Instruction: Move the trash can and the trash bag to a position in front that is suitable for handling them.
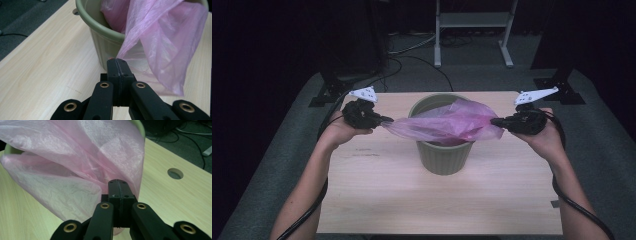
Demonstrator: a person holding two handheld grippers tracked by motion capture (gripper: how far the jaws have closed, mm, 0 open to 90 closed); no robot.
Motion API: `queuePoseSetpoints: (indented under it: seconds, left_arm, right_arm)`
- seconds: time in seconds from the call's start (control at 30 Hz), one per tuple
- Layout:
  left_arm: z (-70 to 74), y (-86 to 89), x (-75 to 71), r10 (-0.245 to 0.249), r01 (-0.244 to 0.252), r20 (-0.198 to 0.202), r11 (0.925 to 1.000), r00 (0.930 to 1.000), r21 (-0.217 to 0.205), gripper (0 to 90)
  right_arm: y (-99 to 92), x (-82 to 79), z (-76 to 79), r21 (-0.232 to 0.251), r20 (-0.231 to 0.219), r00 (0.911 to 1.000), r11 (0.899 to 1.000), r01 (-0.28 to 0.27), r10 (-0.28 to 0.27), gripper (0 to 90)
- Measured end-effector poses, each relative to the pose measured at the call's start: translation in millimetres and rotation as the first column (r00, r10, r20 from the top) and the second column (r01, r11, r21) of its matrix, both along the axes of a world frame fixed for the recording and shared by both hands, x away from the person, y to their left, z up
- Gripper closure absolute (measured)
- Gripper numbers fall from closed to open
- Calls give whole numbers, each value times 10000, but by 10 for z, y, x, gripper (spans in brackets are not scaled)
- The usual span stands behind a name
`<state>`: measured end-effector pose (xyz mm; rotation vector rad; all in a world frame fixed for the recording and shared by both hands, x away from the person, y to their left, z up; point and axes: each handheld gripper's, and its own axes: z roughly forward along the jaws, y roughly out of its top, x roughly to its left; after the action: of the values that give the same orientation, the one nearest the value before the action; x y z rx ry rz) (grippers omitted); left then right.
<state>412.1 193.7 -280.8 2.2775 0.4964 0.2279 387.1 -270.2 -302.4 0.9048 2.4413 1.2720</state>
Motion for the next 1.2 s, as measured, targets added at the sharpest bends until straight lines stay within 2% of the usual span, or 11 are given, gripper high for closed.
queuePoseSetpoints:
  seconds: [0.37,0.53,0.63,0.9,0.97,1.2]
  left_arm:
    - [-81,-104,49,76,-77,47,9999,10000,115,900]
    - [-156,-226,84,134,-138,129,9996,9998,260,900]
    - [-214,-300,110,165,-172,156,9986,9997,492,900]
    - [-263,-429,155,180,-190,248,9989,9995,427,900]
    - [-266,-454,158,173,-188,274,9983,9995,546,900]
    - [-285,-488,122,-114,90,336,9975,9994,703,900]
  right_arm:
    - [49,56,-136,220,-127,9999,9998,-13,16,900]
    - [110,83,-166,180,-167,9999,9998,4,-1,900]
    - [124,89,-178,206,-143,9999,9998,40,-37,900]
    - [138,106,-201,183,-113,9998,9997,152,-150,900]
    - [153,114,-210,183,-126,9997,9996,211,-208,900]
    - [231,101,-254,7,-244,9994,9997,-244,244,900]
